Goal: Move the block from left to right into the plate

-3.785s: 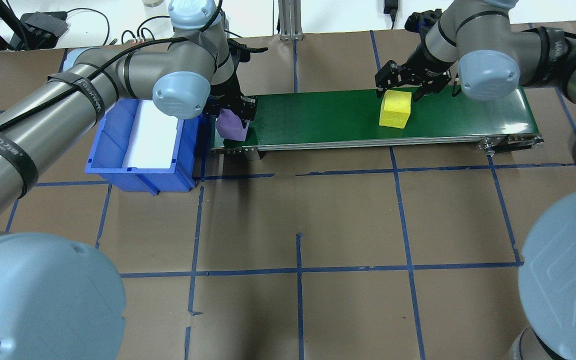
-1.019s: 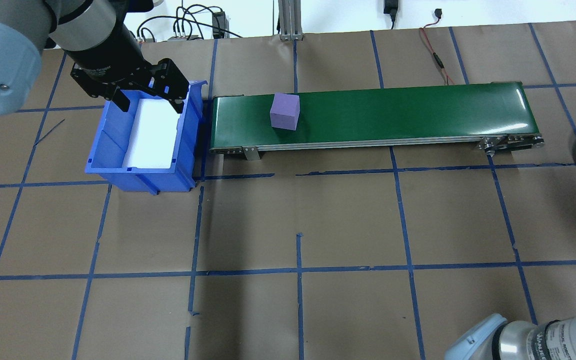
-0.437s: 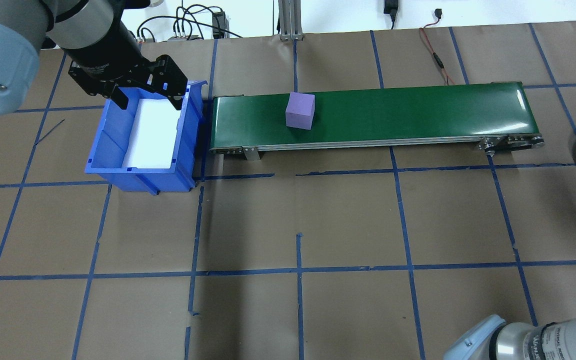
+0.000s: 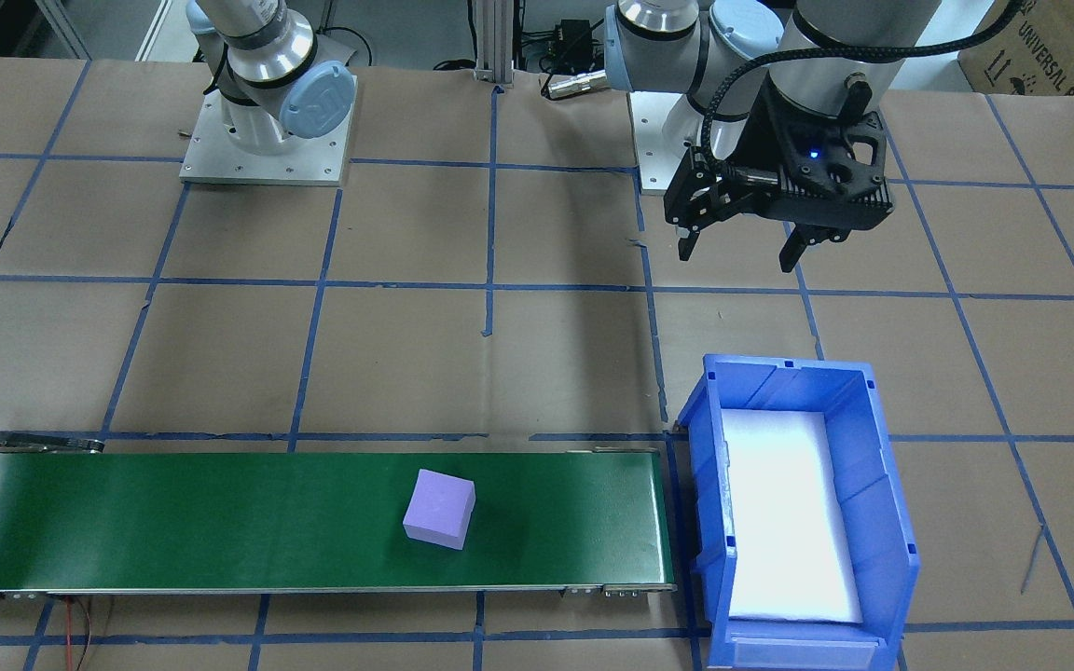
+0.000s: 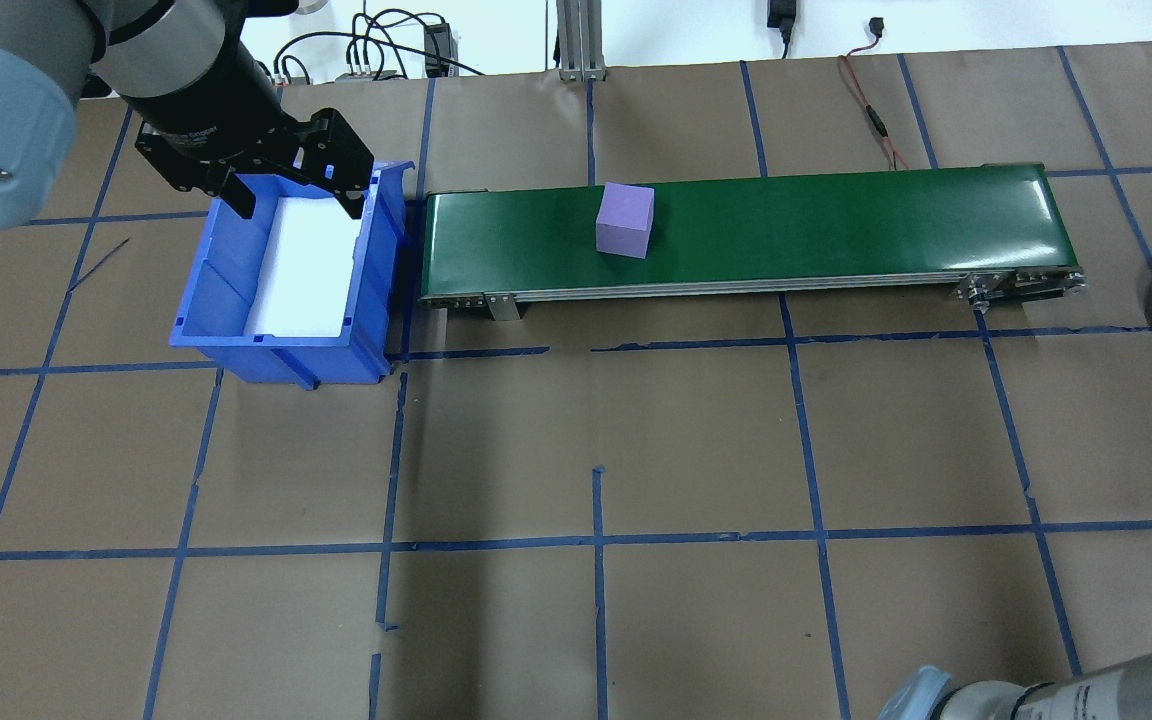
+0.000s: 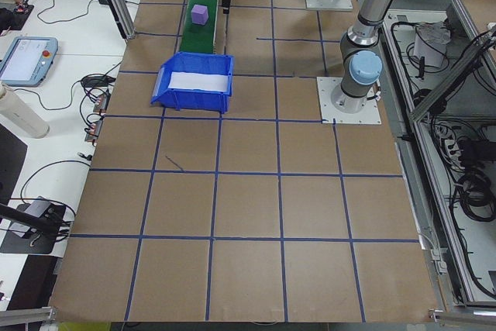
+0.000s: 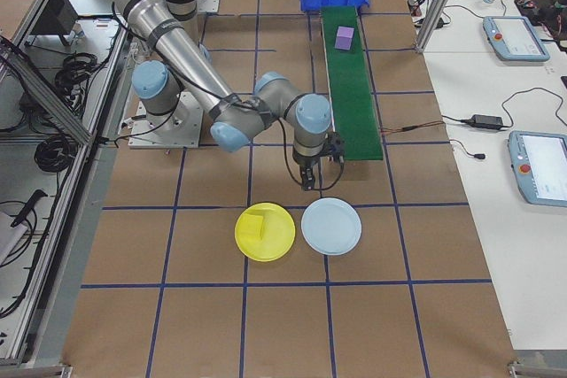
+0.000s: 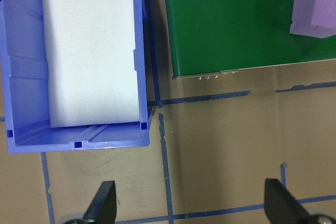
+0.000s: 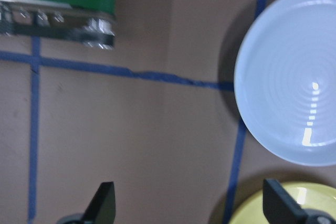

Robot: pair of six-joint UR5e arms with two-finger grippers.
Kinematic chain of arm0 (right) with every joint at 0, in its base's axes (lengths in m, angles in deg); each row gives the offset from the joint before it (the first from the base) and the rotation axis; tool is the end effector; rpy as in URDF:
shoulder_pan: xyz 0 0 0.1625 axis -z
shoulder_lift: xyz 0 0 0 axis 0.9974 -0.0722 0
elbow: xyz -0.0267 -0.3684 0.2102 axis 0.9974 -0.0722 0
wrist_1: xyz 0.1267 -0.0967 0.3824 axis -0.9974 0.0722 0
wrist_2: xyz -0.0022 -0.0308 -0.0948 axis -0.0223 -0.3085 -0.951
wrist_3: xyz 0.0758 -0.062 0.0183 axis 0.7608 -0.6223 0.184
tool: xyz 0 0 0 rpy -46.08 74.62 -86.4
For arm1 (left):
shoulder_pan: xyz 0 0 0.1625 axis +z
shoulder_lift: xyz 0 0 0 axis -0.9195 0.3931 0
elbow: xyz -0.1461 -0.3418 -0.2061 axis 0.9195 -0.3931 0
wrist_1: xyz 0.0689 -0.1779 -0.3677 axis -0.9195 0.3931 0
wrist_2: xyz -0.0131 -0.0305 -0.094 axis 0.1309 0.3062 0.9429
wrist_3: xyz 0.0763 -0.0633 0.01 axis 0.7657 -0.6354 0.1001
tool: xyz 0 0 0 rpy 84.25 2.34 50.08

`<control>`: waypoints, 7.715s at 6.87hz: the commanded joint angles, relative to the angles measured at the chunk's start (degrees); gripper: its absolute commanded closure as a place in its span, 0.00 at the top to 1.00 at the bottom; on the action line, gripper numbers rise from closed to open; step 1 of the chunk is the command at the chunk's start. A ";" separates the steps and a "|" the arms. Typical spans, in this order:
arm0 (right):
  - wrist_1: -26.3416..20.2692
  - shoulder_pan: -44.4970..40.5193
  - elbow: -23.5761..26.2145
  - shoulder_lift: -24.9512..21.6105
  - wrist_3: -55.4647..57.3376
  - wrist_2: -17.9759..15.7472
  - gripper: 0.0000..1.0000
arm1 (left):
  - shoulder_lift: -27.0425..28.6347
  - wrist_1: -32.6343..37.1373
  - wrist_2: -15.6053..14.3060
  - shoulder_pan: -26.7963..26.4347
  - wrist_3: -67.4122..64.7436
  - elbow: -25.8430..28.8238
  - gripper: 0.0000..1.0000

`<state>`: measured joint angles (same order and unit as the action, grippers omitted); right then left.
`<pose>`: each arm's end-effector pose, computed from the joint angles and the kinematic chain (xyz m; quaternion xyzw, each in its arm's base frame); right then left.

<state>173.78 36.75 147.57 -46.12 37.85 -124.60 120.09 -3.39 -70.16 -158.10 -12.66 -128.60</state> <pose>-0.2648 -0.5145 0.3140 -0.0682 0.9975 -0.0138 0.0097 -0.1484 -0.5054 0.5039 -0.0432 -0.9978 0.0462 0.0196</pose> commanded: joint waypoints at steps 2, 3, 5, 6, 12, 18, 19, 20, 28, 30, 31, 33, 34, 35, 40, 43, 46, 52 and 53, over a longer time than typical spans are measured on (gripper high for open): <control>-1.62 -14.98 -0.67 -0.97 23.03 7.92 1.00 | -0.02 0.00 0.01 0.01 0.00 0.00 1.00; -0.75 -22.09 -0.75 -0.88 32.27 8.29 1.00 | -0.02 0.00 0.01 0.01 0.00 0.00 1.00; 0.13 -31.61 -1.19 -1.05 43.21 8.55 1.00 | -0.02 0.00 0.01 0.01 0.00 0.00 1.00; 0.66 -36.09 -3.37 -0.53 49.43 8.56 1.00 | -0.02 0.00 0.01 0.01 0.08 0.00 1.00; 2.33 -36.84 -12.44 9.57 55.64 12.07 1.00 | -0.02 0.09 -0.08 0.01 0.26 -0.09 1.00; 4.07 -36.75 -12.53 13.62 54.16 13.21 1.00 | -0.11 0.09 -0.08 0.89 0.35 -0.09 1.00; 5.39 -36.75 -12.27 14.93 51.46 12.43 0.99 | -0.20 0.09 -0.08 0.98 0.35 0.00 1.00; 6.36 -36.67 -12.01 15.81 50.21 11.38 0.87 | -0.29 0.09 -0.08 0.98 0.52 0.00 1.00; 4.44 -16.53 -8.14 4.22 2.41 -9.20 0.40 | -0.29 0.09 -0.08 1.24 0.52 -0.09 1.00; 5.75 -5.94 -8.05 5.26 -10.58 -8.24 0.40 | -0.29 0.26 -0.08 1.24 0.35 -0.09 1.00; 8.46 -3.64 -8.75 8.84 -12.36 -8.15 0.40 | -0.29 0.35 -0.08 1.24 0.35 -0.17 1.00; 16.63 -0.56 -9.28 17.46 -15.61 -4.99 0.40 | -0.29 0.44 -0.08 1.24 0.43 -0.18 1.00; 16.66 1.20 -9.45 17.49 -17.80 -4.98 0.40 | -0.20 0.53 -0.08 1.24 0.43 -0.18 1.00; 16.83 2.87 -9.54 17.49 -19.74 -5.15 0.50 | -0.20 0.88 -0.42 1.24 0.52 -0.18 1.00; 16.40 4.12 -9.28 14.96 -20.12 -5.77 1.00 | -0.20 4.75 -4.55 1.16 0.42 1.14 1.00; -0.84 -3.84 -9.02 3.30 -4.64 -4.89 1.00 | -0.29 4.39 -4.65 0.98 0.43 0.26 1.00; -20.13 -18.32 -9.02 -8.49 22.78 -5.59 0.97 | -0.29 4.22 -4.65 0.98 0.52 0.09 1.00; -28.34 -46.04 -9.28 -15.03 55.89 -5.15 1.00 | -0.46 4.22 -4.56 0.98 0.61 0.79 1.00; -28.17 -47.37 -9.28 -15.03 56.61 -4.81 1.00 | -0.46 4.22 -4.56 0.98 0.61 0.79 1.00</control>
<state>145.50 -7.93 138.31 -61.04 92.52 -129.65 119.66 0.83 -74.69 -157.12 -12.06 -127.83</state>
